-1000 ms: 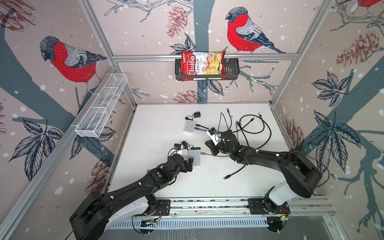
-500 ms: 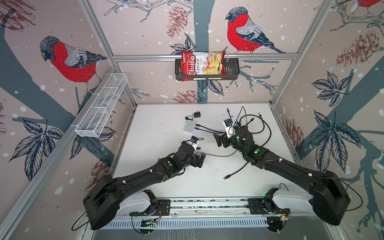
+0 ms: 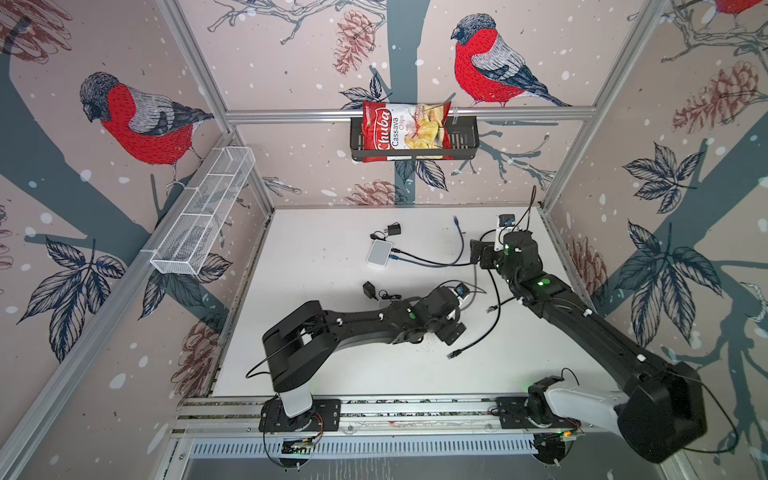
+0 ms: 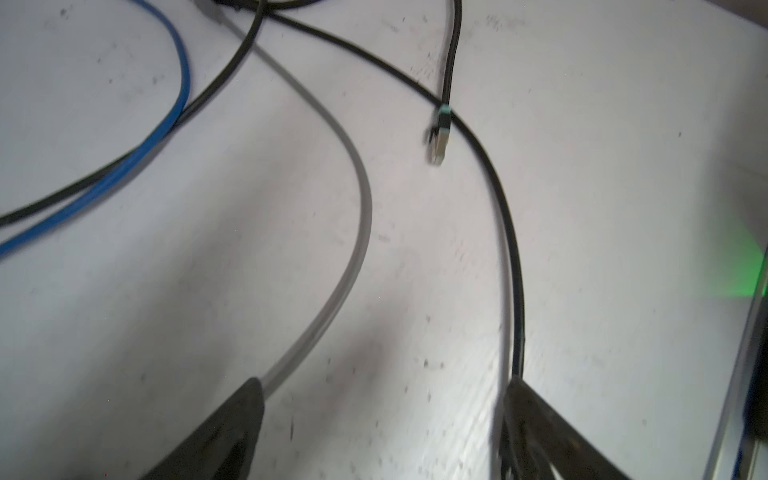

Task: Insert the plug into the switch port
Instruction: 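Reach the left gripper to the black cable's green-banded plug while the right arm moves away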

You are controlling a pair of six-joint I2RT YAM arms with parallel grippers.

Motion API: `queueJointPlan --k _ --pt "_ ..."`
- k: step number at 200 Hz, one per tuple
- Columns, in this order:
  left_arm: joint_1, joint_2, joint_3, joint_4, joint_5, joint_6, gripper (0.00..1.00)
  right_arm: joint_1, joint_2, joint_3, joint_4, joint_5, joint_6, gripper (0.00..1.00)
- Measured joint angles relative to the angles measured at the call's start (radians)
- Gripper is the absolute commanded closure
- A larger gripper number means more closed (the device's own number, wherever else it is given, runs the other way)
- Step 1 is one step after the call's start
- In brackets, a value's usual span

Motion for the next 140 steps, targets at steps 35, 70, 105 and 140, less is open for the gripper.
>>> queueJointPlan --k 35,70,105,140 --pt "-0.002 0.201 0.242 -0.054 -0.013 0.040 0.21 -0.073 -0.001 0.003 -0.061 -0.046 0.033 0.07" --pt "-0.002 0.341 0.413 -0.105 0.012 0.085 0.30 -0.145 -0.015 -0.003 -0.085 -0.059 0.058 0.08" --pt "-0.003 0.439 0.513 -0.119 0.037 0.111 0.33 -0.202 -0.028 -0.018 -0.100 -0.075 0.066 0.07" --pt "-0.004 0.515 0.577 -0.120 0.038 0.116 0.38 -0.238 -0.052 -0.037 -0.104 -0.078 0.083 0.01"
